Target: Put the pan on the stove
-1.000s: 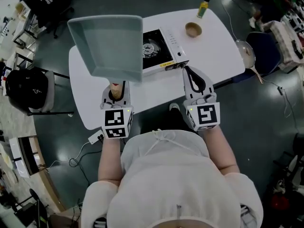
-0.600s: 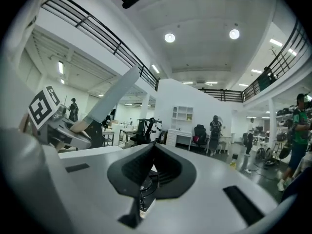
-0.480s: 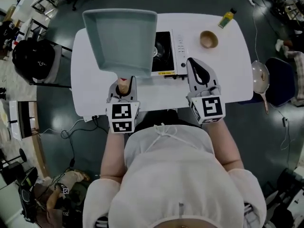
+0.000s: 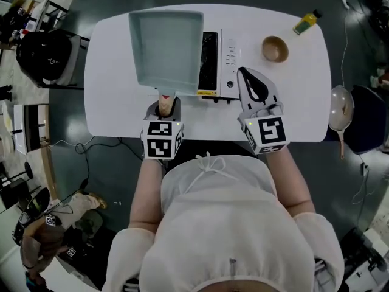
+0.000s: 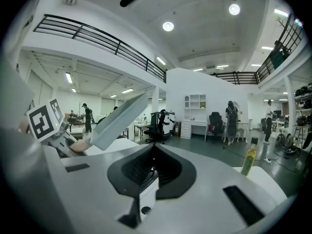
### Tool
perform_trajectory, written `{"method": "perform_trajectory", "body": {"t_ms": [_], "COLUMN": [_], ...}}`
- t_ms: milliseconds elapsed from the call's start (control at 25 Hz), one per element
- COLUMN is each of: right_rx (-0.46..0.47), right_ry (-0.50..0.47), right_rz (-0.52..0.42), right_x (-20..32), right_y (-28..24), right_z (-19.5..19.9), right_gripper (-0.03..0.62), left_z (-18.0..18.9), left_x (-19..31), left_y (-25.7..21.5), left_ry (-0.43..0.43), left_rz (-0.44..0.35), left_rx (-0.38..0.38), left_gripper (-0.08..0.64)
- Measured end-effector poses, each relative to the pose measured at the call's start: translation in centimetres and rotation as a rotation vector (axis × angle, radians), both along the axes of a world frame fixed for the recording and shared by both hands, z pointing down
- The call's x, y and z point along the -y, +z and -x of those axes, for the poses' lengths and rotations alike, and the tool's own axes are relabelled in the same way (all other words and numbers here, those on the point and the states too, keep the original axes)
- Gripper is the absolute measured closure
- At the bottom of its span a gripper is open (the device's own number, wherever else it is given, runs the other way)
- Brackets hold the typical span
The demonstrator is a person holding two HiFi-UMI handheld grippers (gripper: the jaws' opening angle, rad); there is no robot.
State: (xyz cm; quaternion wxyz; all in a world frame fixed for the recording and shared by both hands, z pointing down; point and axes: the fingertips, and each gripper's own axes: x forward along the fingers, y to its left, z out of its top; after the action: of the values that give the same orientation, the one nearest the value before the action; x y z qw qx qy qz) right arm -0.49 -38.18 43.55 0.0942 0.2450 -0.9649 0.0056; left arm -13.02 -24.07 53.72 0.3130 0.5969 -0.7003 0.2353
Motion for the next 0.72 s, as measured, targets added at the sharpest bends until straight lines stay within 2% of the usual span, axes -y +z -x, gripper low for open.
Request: {"method": "perform_trajectory", "body": {"t_ms": [280, 440, 720], "right_rx": [-0.027, -0.044, -0.044], "right_ry": [-0.035, -0.066, -0.073], "right_rz": [0.067, 0.077, 0.121], "right_x": [2.1, 2.5, 3.8], "right_y": [3.1, 4.2, 5.6], "right_z": [1.0, 1.8, 2.1], "right_gripper": [0.584, 0.584, 0.584], "left_z": [-0.4, -0.5, -0.6], "left_x": [0.0, -0.3, 0.5], "left_y": [4.7, 6.4, 7.6], "left_ry": [-0.058, -0.079, -0.084], "left_rz": [0.209, 0.316, 0.395], "left_rx": [-0.099, -0.125, -0.164], "left_gripper": [0.522, 0.520, 0.520]}}
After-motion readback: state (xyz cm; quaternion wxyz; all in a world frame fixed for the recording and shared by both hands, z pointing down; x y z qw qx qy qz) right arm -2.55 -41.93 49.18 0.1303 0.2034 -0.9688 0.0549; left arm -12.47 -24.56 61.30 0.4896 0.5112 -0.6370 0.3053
